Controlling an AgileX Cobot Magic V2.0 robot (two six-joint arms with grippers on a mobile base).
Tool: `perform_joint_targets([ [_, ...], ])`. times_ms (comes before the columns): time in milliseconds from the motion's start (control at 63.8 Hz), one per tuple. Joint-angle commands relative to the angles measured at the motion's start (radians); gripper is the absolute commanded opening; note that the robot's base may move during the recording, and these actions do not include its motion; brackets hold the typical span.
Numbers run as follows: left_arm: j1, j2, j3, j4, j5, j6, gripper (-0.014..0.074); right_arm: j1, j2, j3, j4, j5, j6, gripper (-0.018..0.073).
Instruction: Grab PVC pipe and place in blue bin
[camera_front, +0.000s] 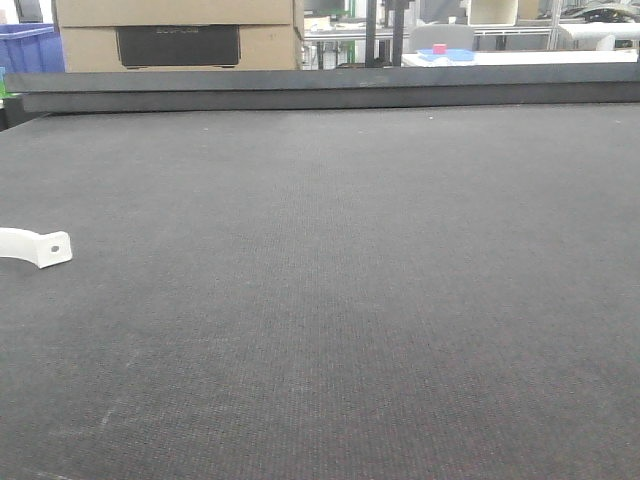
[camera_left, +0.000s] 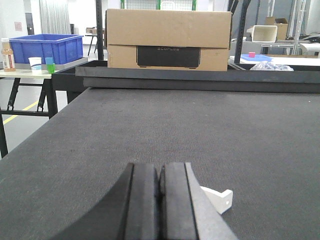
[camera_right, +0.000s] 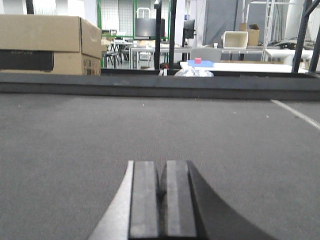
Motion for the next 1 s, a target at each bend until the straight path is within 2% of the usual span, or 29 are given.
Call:
perform_joint_targets([
  [0, 0.005, -0.005, -0.002, 0.004, -0.073, -0.003, -0.0111, -0.004, -0.003, -0.003, -0.004, -0.038, 0.000, -0.0168],
  [125, 0.005, -0.005, -0.002, -0.010, -0.149, -0.003, -0.0111, -0.004, -0.003, -0.003, 0.037, -0.098, 0.000, -0.0168],
  [235, 0.005, -0.005, -0.077, -0.077, 0.001, -0.003, -0.0111, -0.004, -0.003, -0.052, 0.041, -0.094, 0.000, -0.0168],
  [313, 0.005, -0.002, -0.172, -0.075, 0.114, -0.003, -0.0111, -0.004, -0.003, -0.106, 0.041, -0.094, 0.000, -0.0168],
  [439, 0.005, 0.071, -0.297, -0.018, 0.144, -0.003, -0.0111, -0.004, 0.010, -0.185, 0.041, -0.080, 0.000, -0.0168],
  [533, 0.005, 0.162, -0.391, -0.017, 0.211, -0.003, -0.0111, -0.004, 0.071, -0.248, 0.041, -0.040, 0.000, -0.0168],
  [627, 0.003, 0.286, -0.482, -0.017, 0.303, -0.003, -0.0111, -0.004, 0.166, -0.346, 0.041, 0.085, 0.000, -0.0168],
  [674, 0.003, 0.354, -0.538, -0.017, 0.360, -0.003, -0.0111, -0.004, 0.224, -0.406, 0.041, 0.207, 0.000, -0.0168],
  [752, 0.003, 0.463, -0.614, -0.017, 0.483, -0.003, -0.0111, -0.004, 0.332, -0.502, 0.041, 0.347, 0.000, -0.0168],
  [815, 0.003, 0.567, -0.699, -0.009, 0.642, -0.003, -0.0111, -0.004, 0.441, -0.585, 0.040, 0.468, 0.000, -0.0168],
  [893, 0.003, 0.679, -0.764, 0.016, 0.757, -0.003, -0.0111, -0.004, 0.564, -0.666, 0.040, 0.610, 0.000, -0.0168],
  [987, 0.003, 0.797, -0.790, 0.032, 0.780, -0.003, -0.0111, -0.004, 0.708, -0.728, 0.040, 0.733, 0.000, -0.0168],
])
